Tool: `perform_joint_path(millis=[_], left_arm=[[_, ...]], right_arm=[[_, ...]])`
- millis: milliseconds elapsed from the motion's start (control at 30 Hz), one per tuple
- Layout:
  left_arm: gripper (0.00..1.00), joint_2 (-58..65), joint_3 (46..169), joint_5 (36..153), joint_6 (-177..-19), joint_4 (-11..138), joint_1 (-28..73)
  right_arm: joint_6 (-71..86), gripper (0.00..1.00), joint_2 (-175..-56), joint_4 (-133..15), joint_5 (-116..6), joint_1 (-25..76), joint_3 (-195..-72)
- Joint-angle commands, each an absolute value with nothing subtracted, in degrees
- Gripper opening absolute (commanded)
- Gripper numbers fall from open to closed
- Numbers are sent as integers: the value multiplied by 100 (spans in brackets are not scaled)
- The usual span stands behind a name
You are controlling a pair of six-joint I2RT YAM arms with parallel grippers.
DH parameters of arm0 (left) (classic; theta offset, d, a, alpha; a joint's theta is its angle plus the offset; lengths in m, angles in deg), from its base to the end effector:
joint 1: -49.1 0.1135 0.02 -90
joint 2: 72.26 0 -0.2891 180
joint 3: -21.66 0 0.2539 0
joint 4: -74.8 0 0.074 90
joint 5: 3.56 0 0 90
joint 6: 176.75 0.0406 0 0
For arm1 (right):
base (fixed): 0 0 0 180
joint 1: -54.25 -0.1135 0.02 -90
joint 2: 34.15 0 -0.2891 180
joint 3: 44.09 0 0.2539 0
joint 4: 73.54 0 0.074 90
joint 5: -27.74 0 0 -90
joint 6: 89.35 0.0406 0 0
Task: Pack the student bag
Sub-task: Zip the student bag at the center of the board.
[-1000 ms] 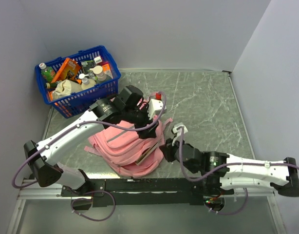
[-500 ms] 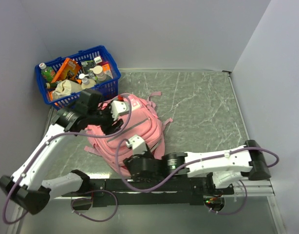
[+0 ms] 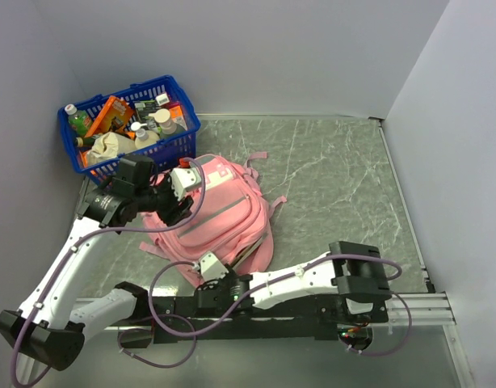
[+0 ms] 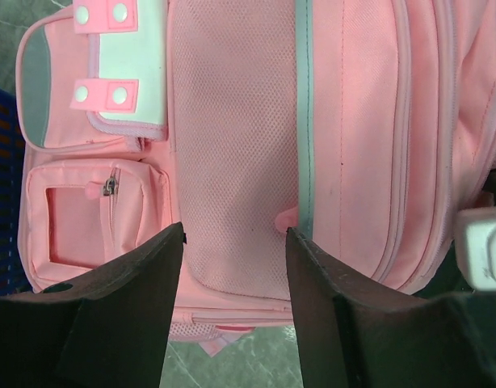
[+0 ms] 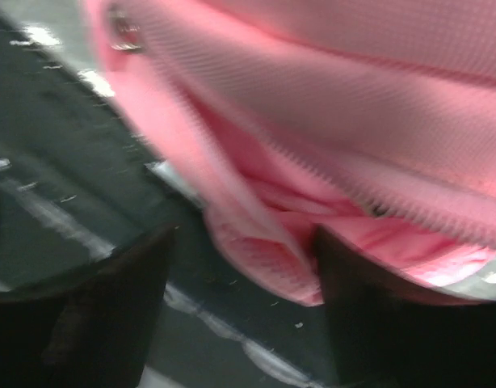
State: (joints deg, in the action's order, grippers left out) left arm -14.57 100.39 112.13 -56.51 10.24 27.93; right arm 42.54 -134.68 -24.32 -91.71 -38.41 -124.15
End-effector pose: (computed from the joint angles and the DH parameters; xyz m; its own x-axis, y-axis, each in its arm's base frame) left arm 0.1640 -0.0824 0.3728 -0.2432 0.5809 -0.7768 0.8578 0.5027 0.1073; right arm 0.0038 0.3492 0.2064 -0.5537 -0.6106 -0.5663 -0.6825 0.7223 -0.1115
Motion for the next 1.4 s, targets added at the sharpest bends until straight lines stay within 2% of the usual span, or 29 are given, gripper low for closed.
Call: perform_joint_path(millis=[0,33,67,200,367,433,467,567,667,733,767,867,1033,1133,1233,1367], left_arm=[[57,-1548,10160,11412,-5783,1183,2810],[57,-1557,10134,11439,-5818,1218,2810],[58,-1566,10099,11465,-5844,1253,2810],[59,-1453,9932,11719,-5862,1306,2810],[60,-1110,9931,12027,-5862,1306,2810],[60,-943,10001,12203,-5853,1262,2810],[60,-855,10028,12247,-5871,1271,2810],[61,-802,10089,12397,-5923,1315,2801],[61,-863,10081,12485,-6011,1411,2766],[61,-915,10063,12485,-6090,1473,2687],[61,-994,10028,12415,-6151,1569,2652],[60,-1231,9888,12109,-6389,1911,2415],[59,-1408,9852,11729,-6723,2167,2221],[59,-1460,9879,11703,-6732,2150,2229],[59,-1566,9844,11668,-6671,2089,2221],[59,-1566,10001,11667,-6653,1834,2221]], right_arm=[[5027,16,-13839,-1657,-9607,-3839,-12579],[5152,6,-13804,-1594,-9670,-3812,-12501],[5275,1,-13734,-1576,-9706,-3768,-12265],[5619,4,-13076,-1690,-9855,-3374,-11464],[5339,9,-12056,-1883,-9970,-2785,-10761],[5163,29,-11732,-1970,-10040,-2653,-10646],[5067,50,-11634,-2058,-9997,-2652,-10584],[4855,72,-11291,-2182,-9804,-2774,-10557],[5249,83,-10948,-1614,-9864,-3037,-10812],[5566,83,-10641,-1330,-9821,-3222,-11048],[5802,78,-10579,-1086,-9786,-3423,-11154],[6260,69,-10621,-759,-9829,-3976,-11628],[6576,67,-11797,-233,-9996,-4199,-12821],[7287,71,-12694,655,-10319,-4190,-13560],[8034,71,-13275,1252,-10741,-4173,-13931],[8283,68,-13645,799,-11067,-4102,-13845]])
